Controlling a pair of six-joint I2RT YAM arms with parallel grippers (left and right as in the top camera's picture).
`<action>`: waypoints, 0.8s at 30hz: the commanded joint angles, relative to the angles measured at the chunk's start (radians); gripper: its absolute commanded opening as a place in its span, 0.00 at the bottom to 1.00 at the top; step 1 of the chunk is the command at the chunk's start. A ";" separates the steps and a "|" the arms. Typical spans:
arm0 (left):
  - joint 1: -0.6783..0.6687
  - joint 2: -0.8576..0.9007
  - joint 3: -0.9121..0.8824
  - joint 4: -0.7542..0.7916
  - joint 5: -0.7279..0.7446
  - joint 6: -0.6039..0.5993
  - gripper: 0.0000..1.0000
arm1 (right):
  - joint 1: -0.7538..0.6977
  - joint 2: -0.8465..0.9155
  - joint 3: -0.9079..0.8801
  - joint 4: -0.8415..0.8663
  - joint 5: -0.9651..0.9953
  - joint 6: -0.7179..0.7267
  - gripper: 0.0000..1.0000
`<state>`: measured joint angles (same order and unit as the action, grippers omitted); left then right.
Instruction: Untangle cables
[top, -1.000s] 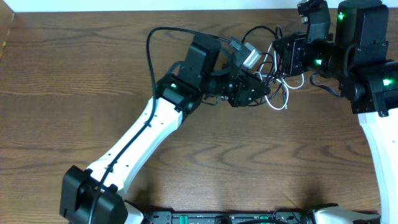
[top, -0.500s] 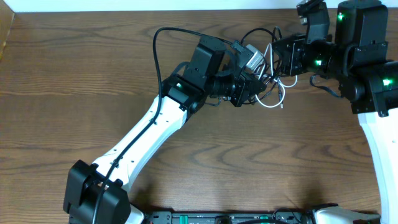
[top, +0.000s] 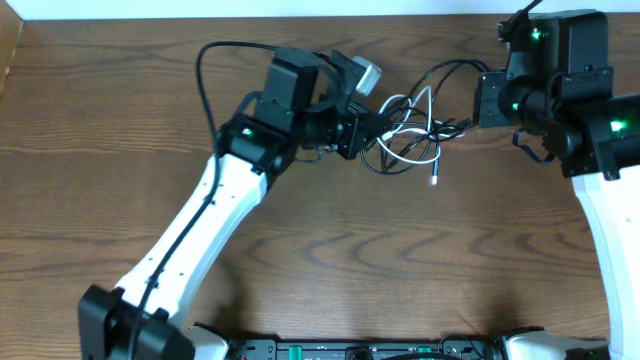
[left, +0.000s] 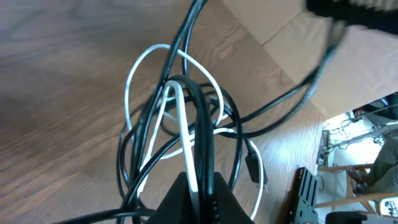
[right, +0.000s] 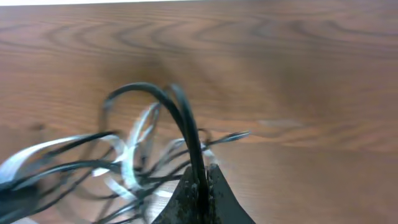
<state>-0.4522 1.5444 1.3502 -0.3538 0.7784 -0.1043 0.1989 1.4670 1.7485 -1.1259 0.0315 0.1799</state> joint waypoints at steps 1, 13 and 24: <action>0.009 -0.043 -0.005 -0.006 -0.013 0.003 0.07 | -0.053 0.034 0.022 -0.018 0.150 0.026 0.01; 0.015 -0.071 -0.005 -0.013 -0.012 0.003 0.08 | -0.183 0.145 0.023 -0.063 -0.061 -0.027 0.79; 0.014 -0.071 -0.004 0.004 0.002 -0.002 0.08 | -0.078 0.151 0.020 -0.026 -0.330 -0.116 0.80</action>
<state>-0.4446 1.5021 1.3483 -0.3698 0.7681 -0.1043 0.0887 1.6207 1.7523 -1.1484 -0.2264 0.0937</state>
